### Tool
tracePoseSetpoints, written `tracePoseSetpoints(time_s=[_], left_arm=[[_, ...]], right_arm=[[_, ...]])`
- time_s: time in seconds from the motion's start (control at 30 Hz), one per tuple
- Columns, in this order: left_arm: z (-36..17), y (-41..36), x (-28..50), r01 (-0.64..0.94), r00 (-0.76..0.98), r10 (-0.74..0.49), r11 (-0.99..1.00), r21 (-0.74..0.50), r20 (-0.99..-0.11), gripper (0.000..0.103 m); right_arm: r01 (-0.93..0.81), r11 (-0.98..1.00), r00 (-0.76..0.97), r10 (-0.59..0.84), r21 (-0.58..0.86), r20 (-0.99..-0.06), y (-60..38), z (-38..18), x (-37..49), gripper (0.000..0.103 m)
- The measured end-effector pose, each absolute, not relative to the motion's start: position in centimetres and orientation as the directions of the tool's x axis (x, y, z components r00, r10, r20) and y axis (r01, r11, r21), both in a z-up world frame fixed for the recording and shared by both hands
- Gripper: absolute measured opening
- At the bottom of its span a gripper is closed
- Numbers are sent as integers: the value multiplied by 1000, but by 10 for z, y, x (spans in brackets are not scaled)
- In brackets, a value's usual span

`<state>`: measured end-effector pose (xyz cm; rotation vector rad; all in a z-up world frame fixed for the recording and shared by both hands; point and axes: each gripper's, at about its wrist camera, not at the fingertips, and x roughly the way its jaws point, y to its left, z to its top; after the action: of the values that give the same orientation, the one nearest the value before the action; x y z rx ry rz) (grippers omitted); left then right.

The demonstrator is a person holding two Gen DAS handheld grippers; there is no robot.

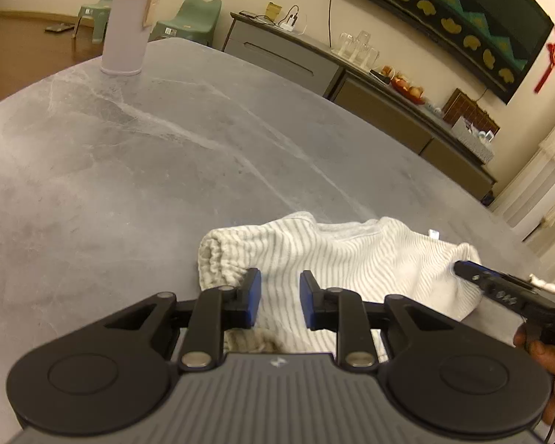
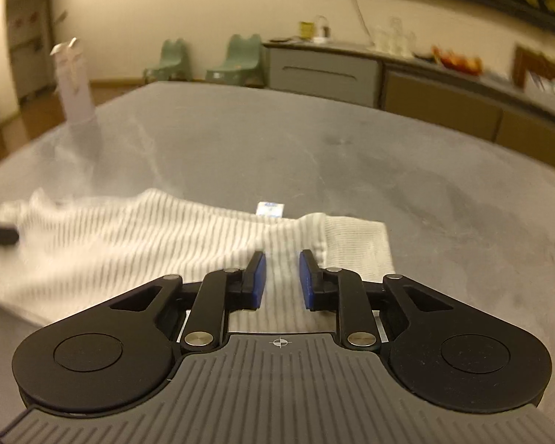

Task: Fold clothes
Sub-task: 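Grasp the striped sweater edge with the right gripper while the left gripper holds the hem, then fold the striped sweater over onto itself with both grippers into a compact bundle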

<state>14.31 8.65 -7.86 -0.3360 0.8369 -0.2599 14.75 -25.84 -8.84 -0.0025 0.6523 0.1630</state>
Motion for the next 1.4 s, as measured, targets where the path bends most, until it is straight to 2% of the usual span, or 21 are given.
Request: tracePoseSetpoints(time_s=[0.03, 0.07, 0.13, 0.2, 0.23, 0.27, 0.3, 0.37, 0.47, 0.6, 0.63, 0.67, 0.7, 0.77, 0.9, 0.97, 1.07, 1.2, 1.23, 1.33, 1.4], left_arm=[[-79, 87, 144, 89, 641, -360, 912, -400, -678, 24], [-79, 87, 144, 89, 639, -365, 910, -406, -677, 24], [-78, 85, 145, 100, 636, -374, 907, -408, -675, 26], [-78, 82, 145, 113, 631, -377, 909, -400, -678, 26], [-78, 81, 145, 116, 630, -373, 912, -393, -681, 26], [-79, 80, 145, 116, 630, -370, 914, -389, -683, 26], [-79, 81, 145, 113, 630, -369, 914, -389, -684, 26], [-79, 83, 145, 105, 630, -374, 910, -402, -681, 26], [-78, 85, 143, 101, 631, -378, 905, -412, -677, 26], [-77, 86, 144, 88, 632, -386, 897, -433, -672, 26], [-77, 87, 144, 86, 632, -391, 894, -440, -670, 26], [-76, 88, 144, 86, 632, -392, 893, -443, -668, 26], [-76, 88, 144, 86, 633, -392, 892, -443, -668, 26], [-76, 90, 142, 86, 633, -396, 890, -448, -665, 26], [-76, 92, 144, 78, 629, -405, 882, -464, -664, 27], [-76, 92, 145, 74, 628, -404, 882, -465, -665, 27], [-74, 96, 143, 67, 635, -402, 880, -471, -660, 27], [-70, 122, 138, 29, 670, -430, 830, -558, -605, 34], [-70, 130, 138, 8, 681, -432, 812, -584, -591, 36], [-72, 149, 139, -70, 705, -417, 763, -642, -573, 43], [-75, 156, 140, -96, 705, -423, 738, -668, -569, 44]], right_arm=[[-106, 992, 801, 123, 63, -586, -264, -86, 142, 43], [-60, 995, 818, 94, 78, -568, -270, -83, 136, 69], [10, 994, 823, 55, 111, -565, -281, -84, 131, 82], [61, 988, 808, 34, 141, -588, -290, -90, 130, 81], [54, 990, 800, 36, 132, -599, -288, -93, 132, 76], [44, 991, 791, 40, 123, -610, -286, -97, 134, 53], [16, 994, 786, 55, 109, -616, -280, -96, 137, 39], [4, 996, 783, 52, 89, -620, -271, -94, 141, 26], [3, 1000, 828, -5, -4, -561, -251, -81, 133, 25], [-142, 927, 914, -12, -347, -405, -175, -59, 98, 25], [-206, 890, 915, 28, -406, -403, -154, -62, 89, 29], [-275, 852, 902, 68, -446, -427, -137, -69, 83, 45], [-336, 825, 883, 107, -455, -457, -125, -75, 78, 54], [-387, 828, 856, 158, -407, -493, -119, -77, 75, 60], [-358, 910, 834, 211, -210, -510, -134, -65, 83, 46], [-324, 936, 830, 210, -139, -517, -141, -62, 97, 20], [-315, 944, 793, 208, -94, -573, -144, -77, 119, 14], [-328, 927, 779, 157, -181, -608, -131, -96, 127, 13], [-304, 935, 790, 140, -182, -597, -128, -91, 125, 18], [-352, 913, 836, 208, -204, -508, -104, -74, 100, 52], [-453, 869, 810, 308, -198, -498, -78, -71, 86, 63]])
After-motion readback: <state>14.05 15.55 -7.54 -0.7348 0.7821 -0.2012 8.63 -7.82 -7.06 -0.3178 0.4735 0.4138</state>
